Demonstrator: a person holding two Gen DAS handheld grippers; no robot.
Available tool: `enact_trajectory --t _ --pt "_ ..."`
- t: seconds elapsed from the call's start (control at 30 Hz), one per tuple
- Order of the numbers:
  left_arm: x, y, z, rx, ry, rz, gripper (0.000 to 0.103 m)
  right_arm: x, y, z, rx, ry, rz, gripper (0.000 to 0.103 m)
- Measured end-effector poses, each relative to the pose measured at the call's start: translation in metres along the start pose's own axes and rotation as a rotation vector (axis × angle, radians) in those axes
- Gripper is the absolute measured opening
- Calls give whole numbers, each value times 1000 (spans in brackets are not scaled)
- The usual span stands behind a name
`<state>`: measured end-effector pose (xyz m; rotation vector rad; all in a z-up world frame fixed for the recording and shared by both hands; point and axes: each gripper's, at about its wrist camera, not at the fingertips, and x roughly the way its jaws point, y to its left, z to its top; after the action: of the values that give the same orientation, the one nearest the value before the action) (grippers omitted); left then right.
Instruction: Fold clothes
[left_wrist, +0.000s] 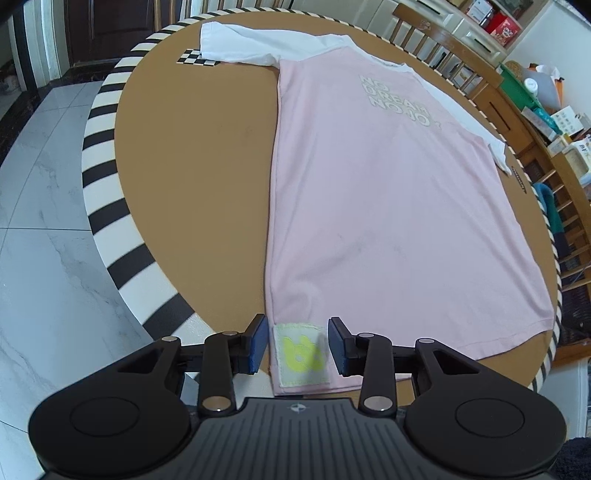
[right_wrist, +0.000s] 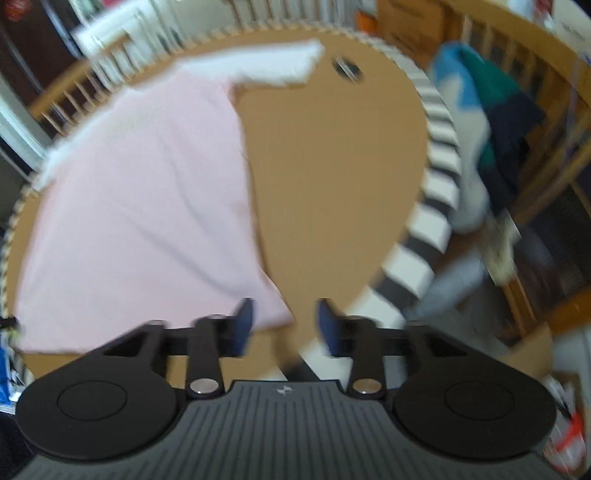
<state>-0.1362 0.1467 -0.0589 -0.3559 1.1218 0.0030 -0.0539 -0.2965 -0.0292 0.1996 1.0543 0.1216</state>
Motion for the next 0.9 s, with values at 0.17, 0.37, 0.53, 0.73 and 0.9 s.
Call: enact_trajectory --t 0.17,0.37,0.53,0.73,0.9 --pt "4 -7 -6 40 18 -11 6 27 13 6 -100 78 3 4" --pt "4 -2 -10 7 8 -14 6 28 17 -1 -90 129 -5 4" --pt "-5 6 1 -29 8 -2 29 21 16 4 -49 139 -23 17" --pt "-33 5 36 13 -209 14 47 -4 26 32 -132 -36 -108 41" --pt "3 -35 73 46 -300 -14 46 28 49 73 -153 -125 7 40"
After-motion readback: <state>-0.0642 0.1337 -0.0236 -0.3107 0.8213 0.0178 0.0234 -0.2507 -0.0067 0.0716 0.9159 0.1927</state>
